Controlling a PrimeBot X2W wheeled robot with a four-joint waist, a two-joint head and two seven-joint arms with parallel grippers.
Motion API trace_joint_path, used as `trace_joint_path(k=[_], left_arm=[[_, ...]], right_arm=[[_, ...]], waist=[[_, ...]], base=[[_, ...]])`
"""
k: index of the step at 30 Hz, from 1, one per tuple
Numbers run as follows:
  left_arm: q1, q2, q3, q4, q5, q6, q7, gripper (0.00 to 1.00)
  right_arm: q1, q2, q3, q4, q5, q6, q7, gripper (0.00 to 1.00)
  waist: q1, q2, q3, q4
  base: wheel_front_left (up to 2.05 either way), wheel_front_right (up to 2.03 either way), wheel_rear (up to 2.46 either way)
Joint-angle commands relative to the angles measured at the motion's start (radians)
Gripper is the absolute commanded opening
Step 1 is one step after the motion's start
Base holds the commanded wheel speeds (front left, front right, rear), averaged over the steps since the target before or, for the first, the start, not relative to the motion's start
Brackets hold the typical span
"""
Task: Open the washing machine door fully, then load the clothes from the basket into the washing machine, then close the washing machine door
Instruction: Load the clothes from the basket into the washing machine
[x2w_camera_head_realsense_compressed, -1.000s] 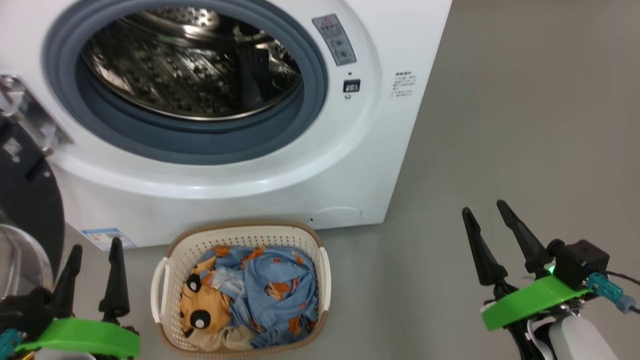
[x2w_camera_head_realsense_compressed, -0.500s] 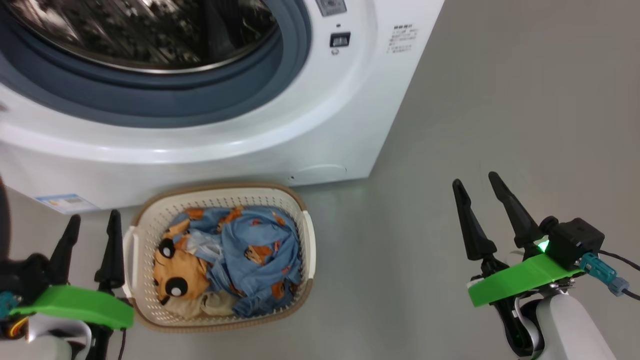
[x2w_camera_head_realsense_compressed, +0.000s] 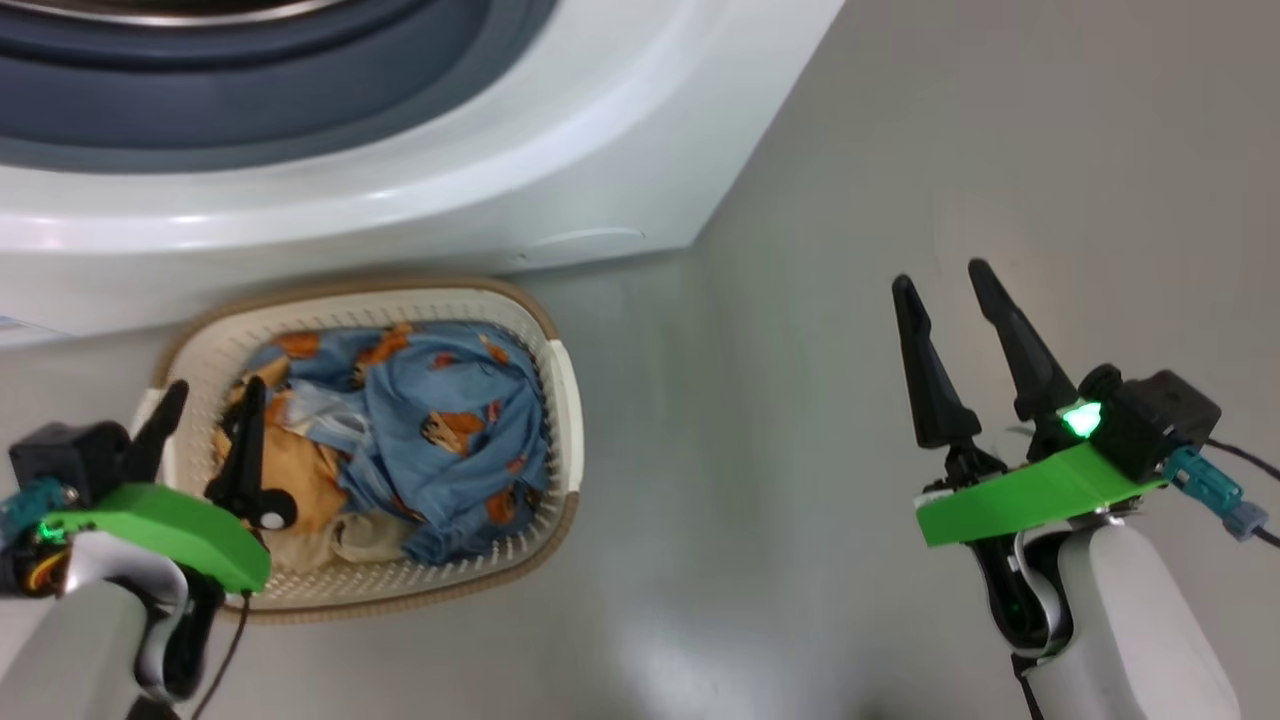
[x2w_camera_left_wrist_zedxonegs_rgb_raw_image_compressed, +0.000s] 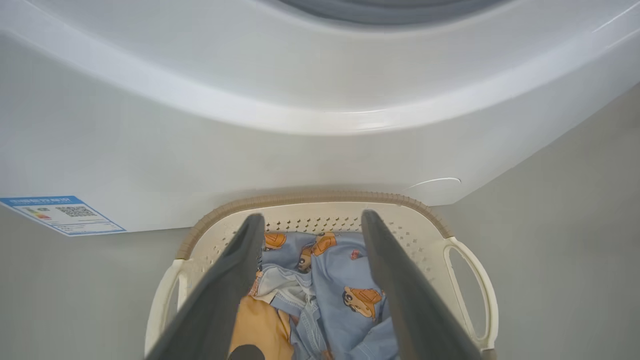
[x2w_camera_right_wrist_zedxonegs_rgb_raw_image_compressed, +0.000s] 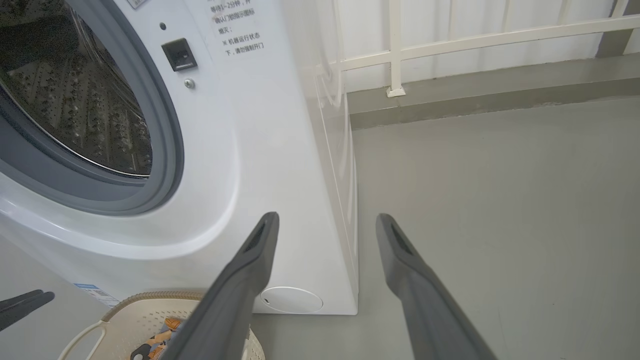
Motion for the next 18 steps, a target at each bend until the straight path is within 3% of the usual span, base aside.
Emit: trace_joint_path(k=[1,18], left_arm=[[-0.038,0.051,0.01,0.015,-0.026,-0.002,0.0,1.0],[-0.281,0.136,-0.254,0.272,-0.205,-0.002,0.067,1.0]], right_arm=[[-0.012,0.009,0.025,-0.03,-0.006,0.002,-0.012,1.0],[-0.058,0.011,0.087,-0.104,0.096,0.002,-0.012,1.0]], waist=[[-0.0001,0.0,0.081,-0.046],[-0.0001,0.0,0.303,-0.132]], base=[[0.0,0.0,0.0],[0.0,0.0,0.0]])
